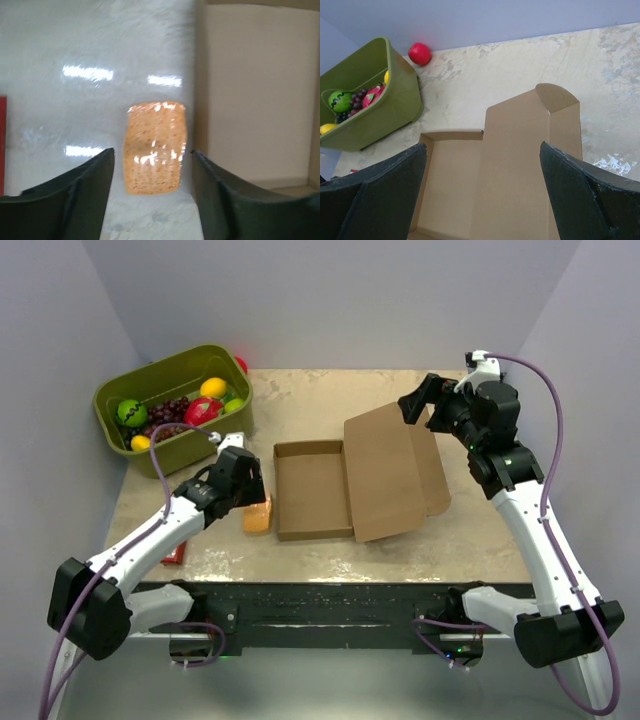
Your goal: Fold the paper box
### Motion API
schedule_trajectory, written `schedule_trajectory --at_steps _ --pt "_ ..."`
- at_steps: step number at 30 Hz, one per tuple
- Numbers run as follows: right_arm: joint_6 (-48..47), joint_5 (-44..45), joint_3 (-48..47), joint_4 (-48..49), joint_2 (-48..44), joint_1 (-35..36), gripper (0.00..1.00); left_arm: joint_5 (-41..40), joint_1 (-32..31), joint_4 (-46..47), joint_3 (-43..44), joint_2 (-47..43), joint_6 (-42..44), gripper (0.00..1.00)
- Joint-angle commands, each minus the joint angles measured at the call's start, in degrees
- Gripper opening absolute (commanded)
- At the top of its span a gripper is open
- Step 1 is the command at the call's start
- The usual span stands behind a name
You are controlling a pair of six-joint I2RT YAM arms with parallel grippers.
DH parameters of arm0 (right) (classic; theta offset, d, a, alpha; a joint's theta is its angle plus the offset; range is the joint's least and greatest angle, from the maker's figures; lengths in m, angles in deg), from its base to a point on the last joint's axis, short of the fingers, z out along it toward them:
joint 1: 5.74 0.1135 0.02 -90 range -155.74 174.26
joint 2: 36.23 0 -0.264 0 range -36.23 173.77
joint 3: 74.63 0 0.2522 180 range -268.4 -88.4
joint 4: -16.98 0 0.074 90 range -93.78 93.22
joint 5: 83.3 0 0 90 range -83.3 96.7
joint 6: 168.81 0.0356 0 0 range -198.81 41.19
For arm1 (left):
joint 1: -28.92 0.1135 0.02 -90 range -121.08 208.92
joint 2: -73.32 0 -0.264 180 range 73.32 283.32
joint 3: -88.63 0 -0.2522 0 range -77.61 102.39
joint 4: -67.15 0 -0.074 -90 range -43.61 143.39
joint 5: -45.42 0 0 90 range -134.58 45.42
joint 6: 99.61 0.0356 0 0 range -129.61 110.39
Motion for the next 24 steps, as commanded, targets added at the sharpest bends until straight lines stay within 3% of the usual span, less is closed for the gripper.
schedule_trajectory --at_steps 1,4,9,24 --pt "-0.3 -0.4 -0.7 1.9 -1.2 -0.2 0.99 5.6 2.7 1.6 -2.4 -0.1 1.3 0.85" --pt "-0.3 -0.5 -0.6 1.8 -1.4 -0.2 0.99 5.3 3.8 1.0 -2.8 2.4 2.8 0.94" --pt "-0.5 -0.1 -0.7 1.5 -1.8 -0.2 0.99 10.7 6.8 4.2 -4.4 5.5 5.1 0.99" --pt "-0.4 -0.1 -0.6 2.0 -1.0 -0.2 0.99 16.2 7.2 9.5 -5.0 10.4 8.1 1.0"
